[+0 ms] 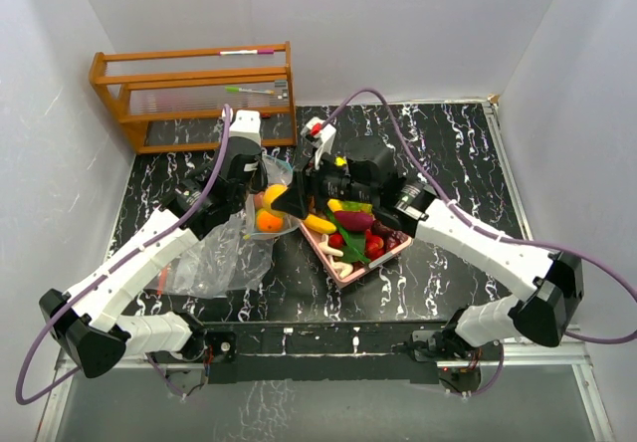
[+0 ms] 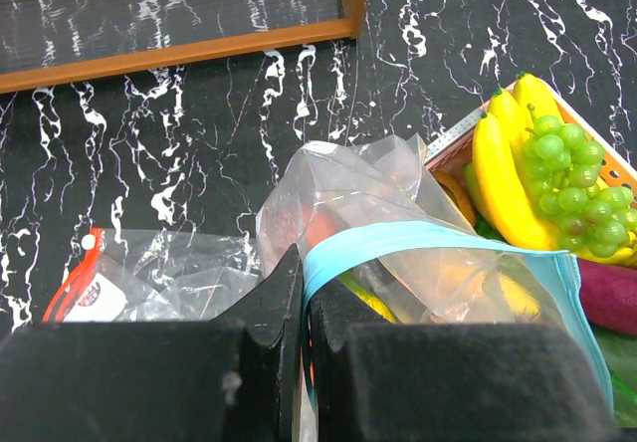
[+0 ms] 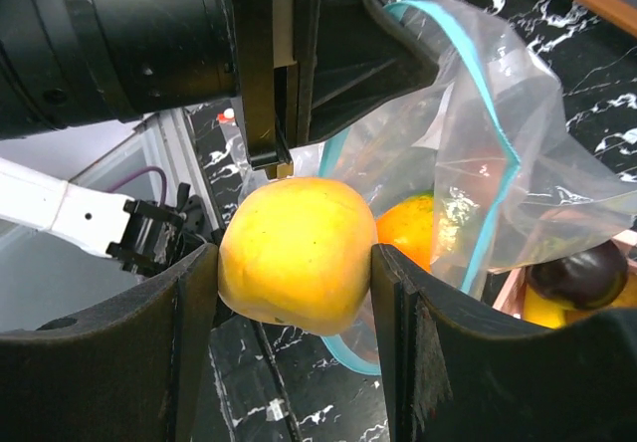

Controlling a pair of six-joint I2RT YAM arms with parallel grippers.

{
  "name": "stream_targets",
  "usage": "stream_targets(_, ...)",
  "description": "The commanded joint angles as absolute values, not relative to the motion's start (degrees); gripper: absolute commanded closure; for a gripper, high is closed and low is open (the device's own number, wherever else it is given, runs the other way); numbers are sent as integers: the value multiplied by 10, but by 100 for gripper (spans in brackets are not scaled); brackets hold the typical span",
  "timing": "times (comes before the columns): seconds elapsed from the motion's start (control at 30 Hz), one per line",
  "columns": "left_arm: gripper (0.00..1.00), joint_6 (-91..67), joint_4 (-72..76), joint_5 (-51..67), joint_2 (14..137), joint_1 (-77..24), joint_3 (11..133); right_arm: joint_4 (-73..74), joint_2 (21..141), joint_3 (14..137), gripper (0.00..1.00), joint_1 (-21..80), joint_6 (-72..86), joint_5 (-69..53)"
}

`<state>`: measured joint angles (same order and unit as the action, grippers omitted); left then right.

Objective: Place the food in the zip-top bag and seal the zipper
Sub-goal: Place the fake fruit in the zipper food storage bag, then adjust the zipper food storage bag at the center of the board.

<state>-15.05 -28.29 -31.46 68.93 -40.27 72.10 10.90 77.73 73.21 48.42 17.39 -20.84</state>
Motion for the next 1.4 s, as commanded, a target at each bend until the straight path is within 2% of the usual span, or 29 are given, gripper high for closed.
stream_targets(0.0, 100, -151, -279, -310, 681, -402, 744, 99, 793, 732, 58, 498, 178, -169)
stream_targets(0.2, 100, -158, -290, -302, 664, -402, 745, 85, 820, 732, 45, 498, 182, -87)
stream_targets(0.3, 100, -159, -296, -305, 657, -402, 745, 94, 833, 735, 27, 498, 181, -34)
stream_targets(0.37, 100, -159, -298, -306, 650, -402, 744, 88, 833, 731, 8, 498, 180, -27)
stream_targets(0.4, 100, -159, -299, -308, 648, -402, 743, 81, 831, 728, 3, 498, 178, -30)
stream_targets(0.87, 100, -158, -297, -328, 646, -402, 732, 110, 748, 727, 2, 502, 188, -20)
stream_targets(1.1, 100, -156, -290, -323, 654, -402, 737, 183, 762, 723, 2, 502, 202, 10)
stream_targets(1.37, 100, -155, -285, -324, 658, -402, 733, 151, 773, 684, 4, 520, 242, -32)
